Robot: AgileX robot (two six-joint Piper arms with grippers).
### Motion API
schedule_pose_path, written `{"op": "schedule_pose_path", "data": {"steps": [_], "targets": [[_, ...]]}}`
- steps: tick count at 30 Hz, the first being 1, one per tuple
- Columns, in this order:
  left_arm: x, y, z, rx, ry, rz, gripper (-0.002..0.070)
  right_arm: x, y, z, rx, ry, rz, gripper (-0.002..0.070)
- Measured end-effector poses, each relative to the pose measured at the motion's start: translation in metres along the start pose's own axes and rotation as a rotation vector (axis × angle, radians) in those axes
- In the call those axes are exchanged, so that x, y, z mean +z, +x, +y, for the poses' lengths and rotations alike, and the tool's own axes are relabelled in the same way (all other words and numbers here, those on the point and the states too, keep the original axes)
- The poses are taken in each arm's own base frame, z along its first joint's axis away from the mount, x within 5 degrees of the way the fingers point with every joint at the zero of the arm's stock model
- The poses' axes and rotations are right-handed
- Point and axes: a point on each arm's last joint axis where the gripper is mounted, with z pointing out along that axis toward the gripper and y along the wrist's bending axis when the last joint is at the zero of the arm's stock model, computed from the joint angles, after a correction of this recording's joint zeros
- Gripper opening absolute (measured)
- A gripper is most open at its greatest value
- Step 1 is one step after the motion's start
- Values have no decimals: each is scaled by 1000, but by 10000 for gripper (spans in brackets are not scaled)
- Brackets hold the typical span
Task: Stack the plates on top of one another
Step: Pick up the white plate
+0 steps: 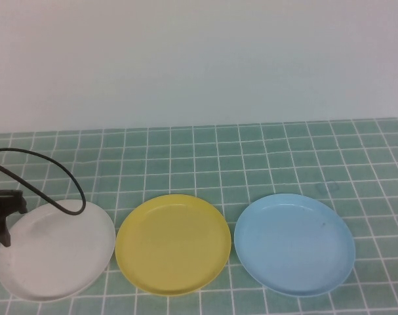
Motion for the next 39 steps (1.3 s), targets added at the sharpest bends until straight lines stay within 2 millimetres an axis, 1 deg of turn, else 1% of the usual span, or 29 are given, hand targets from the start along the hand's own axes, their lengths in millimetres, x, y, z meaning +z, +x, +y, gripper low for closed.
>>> {"op": "schedule_pose_path", "data": {"steps": [8, 15, 21, 23, 25, 30, 32, 34, 39], "targets": [[20, -5, -1, 6, -2, 19, 312, 0, 0, 0, -2, 0, 2, -2], [39, -5, -2, 9, -4, 60, 304, 0, 0, 0, -1, -1, 1, -2], [45, -5, -3, -7, -1, 68, 300, 0, 0, 0, 0, -2, 1, -2], [45, -5, -3, -10, -1, 66, 273, 0, 0, 0, 0, -2, 1, -2], [45, -5, -3, -9, -2, 65, 229, 0, 0, 0, 1, -4, 1, -2], [45, -6, -3, -4, -7, 64, 90, 0, 0, 0, 1, -4, 1, -2], [45, -6, -2, 0, -10, 64, 50, 0, 0, 0, 1, -4, 1, -2], [45, -5, -2, 3, -13, 65, 36, 0, 0, 0, 1, -4, 1, -2], [43, -5, 0, 22, -32, 71, 31, 0, 0, 0, 1, -4, 1, -2]]}}
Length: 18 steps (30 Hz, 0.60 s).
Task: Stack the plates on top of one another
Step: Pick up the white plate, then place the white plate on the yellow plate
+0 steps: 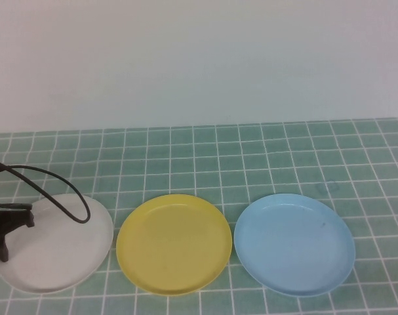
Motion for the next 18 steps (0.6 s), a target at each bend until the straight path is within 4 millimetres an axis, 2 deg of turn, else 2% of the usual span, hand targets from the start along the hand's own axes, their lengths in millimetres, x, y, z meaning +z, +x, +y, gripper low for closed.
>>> {"op": "schedule_pose_path", "data": {"steps": [2, 5, 11, 15, 18], "targets": [[-4, 0, 1, 7, -9, -4, 29, 0, 0, 0, 0, 0, 0, -2], [-21, -3, 3, 9, -12, -30, 22, 0, 0, 0, 0, 1, -2, -2], [-83, -15, 7, 19, -7, -159, 7, 0, -1, 0, 1, 0, -6, -2], [-130, -20, 2, 72, 85, -276, 6, 0, -3, -1, 2, 6, -31, -2], [-145, -21, -9, 94, 217, -285, 6, 0, -5, -1, 2, 14, -60, -2]]}}
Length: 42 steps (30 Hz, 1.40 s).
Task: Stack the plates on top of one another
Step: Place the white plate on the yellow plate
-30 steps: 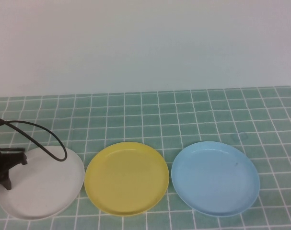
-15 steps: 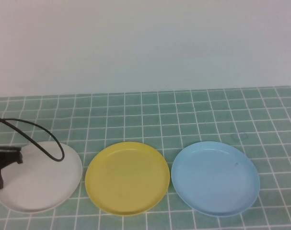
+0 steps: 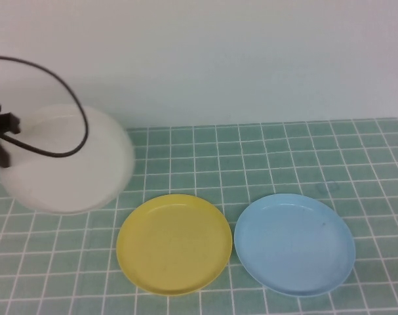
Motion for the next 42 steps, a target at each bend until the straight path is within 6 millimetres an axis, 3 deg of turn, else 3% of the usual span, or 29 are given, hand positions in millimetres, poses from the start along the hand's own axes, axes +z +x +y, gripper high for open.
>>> {"op": "schedule_pose_path", "data": {"steps": [3, 6, 13, 18, 25, 42], "targets": [[1, 2, -18, 32, 156, 13, 6, 0, -2, 0, 0, 5, -19, -2], [16, 7, -41, 103, 242, 55, 6, 0, -3, -1, 1, 7, -28, -2], [68, 20, -104, 262, 285, 159, 6, 0, -3, -1, 2, 8, -38, -2], [95, 27, -131, 377, 246, 156, 6, 0, -4, -1, 3, 7, -40, -2], [116, 32, -135, 420, 216, 195, 6, 0, -4, 0, 4, 5, -40, -2], [133, 40, -131, 444, 191, 280, 9, 0, -5, -1, 5, 9, -52, -2]]}}
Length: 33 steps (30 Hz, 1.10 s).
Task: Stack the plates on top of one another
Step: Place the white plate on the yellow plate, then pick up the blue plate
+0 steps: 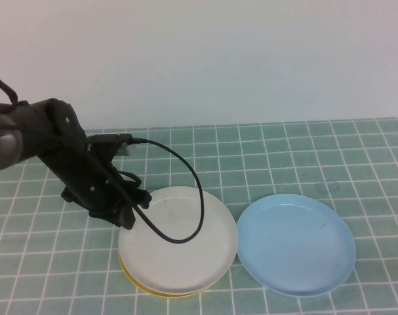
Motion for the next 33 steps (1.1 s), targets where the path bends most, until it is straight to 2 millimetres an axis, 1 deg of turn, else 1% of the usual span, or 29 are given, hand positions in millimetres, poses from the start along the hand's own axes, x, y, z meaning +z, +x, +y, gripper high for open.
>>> {"op": "schedule_pose_path", "data": {"steps": [2, 7, 13, 16, 19, 21, 23, 27, 29, 30, 33], "targets": [[0, 0, 0, 6, -4, 4, 32, 0, -1, 0, 0, 3, -10, -2], [0, 2, 2, 18, -23, 21, 117, 0, -3, -1, -5, 9, -32, -2], [0, 2, 2, 0, -23, 21, 156, 0, -5, -1, -15, 16, -53, -2], [-1, 2, 2, -24, -25, 20, 202, 0, -5, -2, -17, 17, -59, -2], [-8, 2, 2, -25, -39, 8, 244, 0, -6, -2, -18, 18, -61, -2], [-17, 3, 2, -40, -67, -5, 244, 0, -6, -2, -18, 19, -63, -2], [-30, 3, 4, -51, -111, -26, 213, 0, -7, -2, -20, 22, -73, -2], [-69, 6, 1, -55, -180, -112, 97, 2, -9, -3, -73, 28, -71, -2], [-97, 10, -3, -47, -211, -180, 41, 6, -10, -4, -96, 28, -51, -2], [-109, 12, -4, -37, -232, -211, 29, 10, -11, -6, -106, 28, -33, -2], [-157, 26, -11, -27, -292, -342, 8, 21, -14, -8, -138, 8, 25, -2]]}}
